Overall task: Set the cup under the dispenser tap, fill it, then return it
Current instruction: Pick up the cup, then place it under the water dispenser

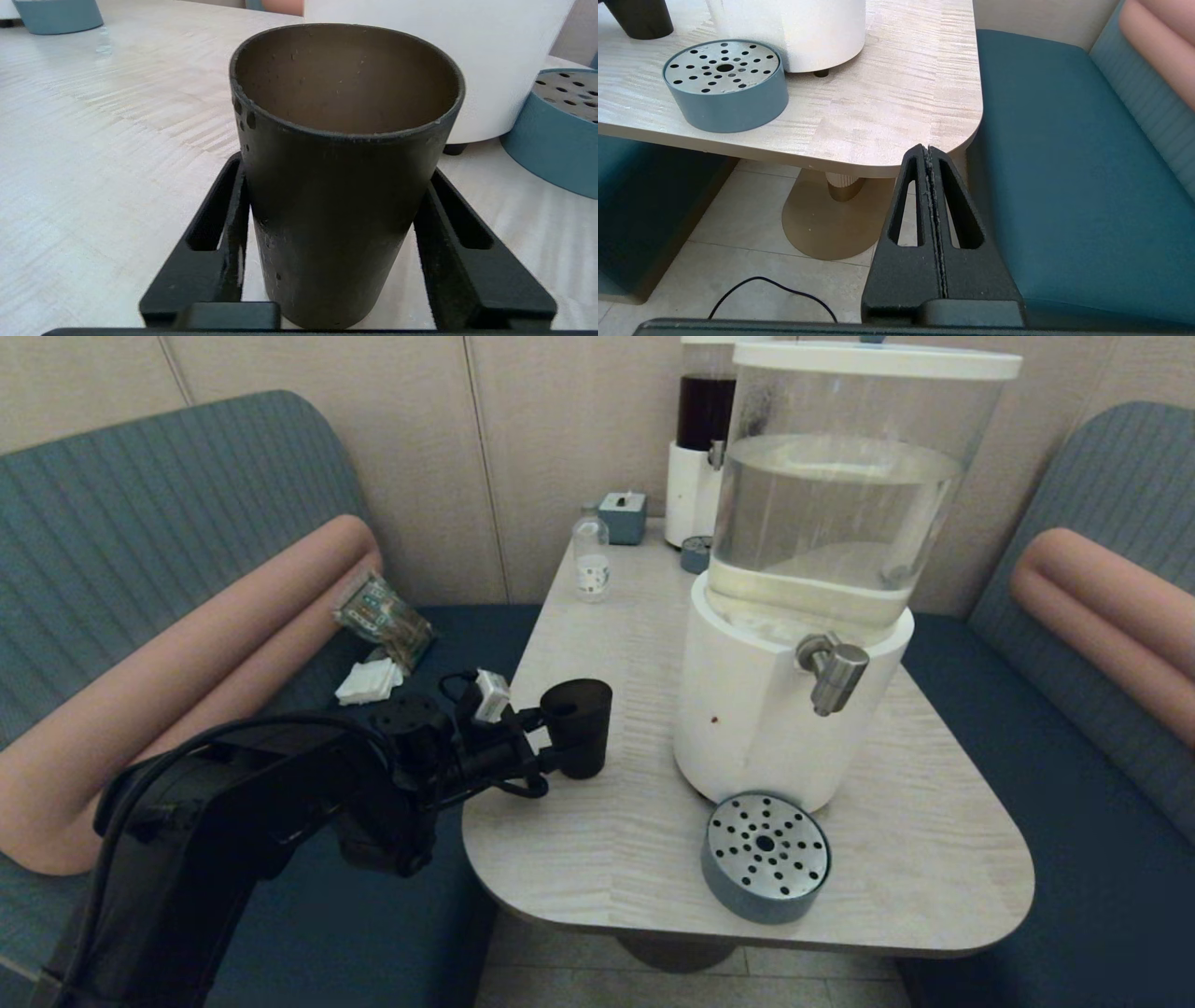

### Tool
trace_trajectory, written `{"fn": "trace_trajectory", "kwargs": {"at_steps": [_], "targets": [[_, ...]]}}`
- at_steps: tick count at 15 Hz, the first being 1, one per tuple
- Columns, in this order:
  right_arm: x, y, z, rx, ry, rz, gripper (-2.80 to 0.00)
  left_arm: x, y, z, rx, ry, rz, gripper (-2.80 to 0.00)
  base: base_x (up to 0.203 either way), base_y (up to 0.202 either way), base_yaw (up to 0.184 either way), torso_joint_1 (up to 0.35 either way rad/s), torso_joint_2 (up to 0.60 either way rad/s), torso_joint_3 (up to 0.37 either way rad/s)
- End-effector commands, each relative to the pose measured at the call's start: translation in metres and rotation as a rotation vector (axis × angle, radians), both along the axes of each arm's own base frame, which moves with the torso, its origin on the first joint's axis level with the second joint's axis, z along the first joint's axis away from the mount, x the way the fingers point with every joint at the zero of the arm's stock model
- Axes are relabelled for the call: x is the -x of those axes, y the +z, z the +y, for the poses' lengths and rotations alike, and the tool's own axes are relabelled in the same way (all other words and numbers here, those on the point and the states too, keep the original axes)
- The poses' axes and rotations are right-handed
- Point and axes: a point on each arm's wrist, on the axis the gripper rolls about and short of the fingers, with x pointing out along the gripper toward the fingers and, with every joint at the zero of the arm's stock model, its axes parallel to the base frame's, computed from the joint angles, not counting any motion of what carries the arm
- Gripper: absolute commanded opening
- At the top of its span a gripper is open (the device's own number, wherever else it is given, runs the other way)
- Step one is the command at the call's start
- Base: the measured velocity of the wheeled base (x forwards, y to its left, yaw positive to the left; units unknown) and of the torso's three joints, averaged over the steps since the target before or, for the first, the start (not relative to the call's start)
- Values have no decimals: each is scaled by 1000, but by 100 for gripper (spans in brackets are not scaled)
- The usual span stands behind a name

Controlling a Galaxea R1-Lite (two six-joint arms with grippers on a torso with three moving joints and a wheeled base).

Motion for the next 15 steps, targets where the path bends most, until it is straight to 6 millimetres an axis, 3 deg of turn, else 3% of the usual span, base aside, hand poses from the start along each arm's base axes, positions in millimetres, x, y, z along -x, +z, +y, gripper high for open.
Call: {"fn": "trace_trajectory", "kwargs": {"at_steps": [1, 3, 6, 9, 11, 15], "targets": [[-1, -3, 0, 0, 1, 12, -280, 5, 10, -1, 1, -10, -22, -280, 0, 0, 0, 0, 0, 0], [-1, -3, 0, 0, 1, 12, -280, 22, 28, 0, -3, -14, -20, -280, 0, 0, 0, 0, 0, 0], [-1, -3, 0, 0, 0, 12, -280, 66, 72, 2, -3, -28, -47, -280, 0, 0, 0, 0, 0, 0], [-1, -3, 0, 0, 0, 12, -280, 117, 113, -15, 23, -75, -94, -280, 0, 0, 0, 0, 0, 0], [-1, -3, 0, 0, 1, 13, -280, 149, 120, -43, 43, -134, -79, -280, 0, 0, 0, 0, 0, 0], [-1, -3, 0, 0, 1, 12, -280, 167, 115, -80, 70, -168, -28, -280, 0, 0, 0, 0, 0, 0]]}}
